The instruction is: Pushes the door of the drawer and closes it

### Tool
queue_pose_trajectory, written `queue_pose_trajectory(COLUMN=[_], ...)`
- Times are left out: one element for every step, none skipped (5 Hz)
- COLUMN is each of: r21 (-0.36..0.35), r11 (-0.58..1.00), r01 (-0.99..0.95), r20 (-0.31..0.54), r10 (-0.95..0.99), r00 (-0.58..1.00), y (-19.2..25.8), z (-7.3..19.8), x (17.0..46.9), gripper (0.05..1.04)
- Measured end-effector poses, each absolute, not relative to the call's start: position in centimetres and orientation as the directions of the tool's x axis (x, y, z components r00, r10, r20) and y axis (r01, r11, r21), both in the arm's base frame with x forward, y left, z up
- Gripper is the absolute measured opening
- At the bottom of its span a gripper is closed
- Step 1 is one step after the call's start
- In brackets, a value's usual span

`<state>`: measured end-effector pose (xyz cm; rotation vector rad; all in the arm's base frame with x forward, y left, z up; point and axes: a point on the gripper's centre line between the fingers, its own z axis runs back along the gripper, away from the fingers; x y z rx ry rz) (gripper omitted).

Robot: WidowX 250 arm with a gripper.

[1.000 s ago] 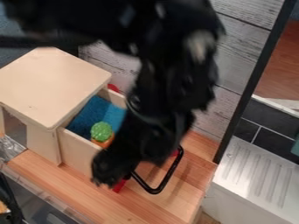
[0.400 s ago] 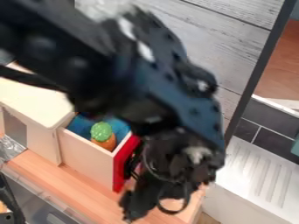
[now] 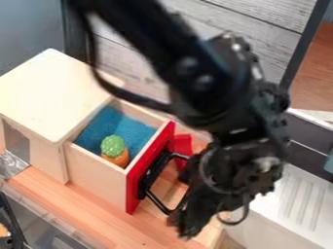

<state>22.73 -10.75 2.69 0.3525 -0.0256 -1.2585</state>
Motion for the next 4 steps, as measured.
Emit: queue_pose_trajectory(r21=[0.271, 0.262, 0.269, 0.279], r11=[0.283, 0.301, 0.318, 0.332], r01=[0.92, 0.917, 0.909, 0.901], r20=[-0.179, -0.166, -0.161, -0.144], r10=[-0.924, -0.922, -0.916, -0.914], r00=[0.337, 0.35, 0.368, 0.38], y=[-10.8, -11.6, -12.0, -12.2], z=[1.9, 1.2, 0.9, 0.8], x=[24.1, 25.2, 25.9, 26.2], gripper=[0.999, 0.999, 0.999, 0.999])
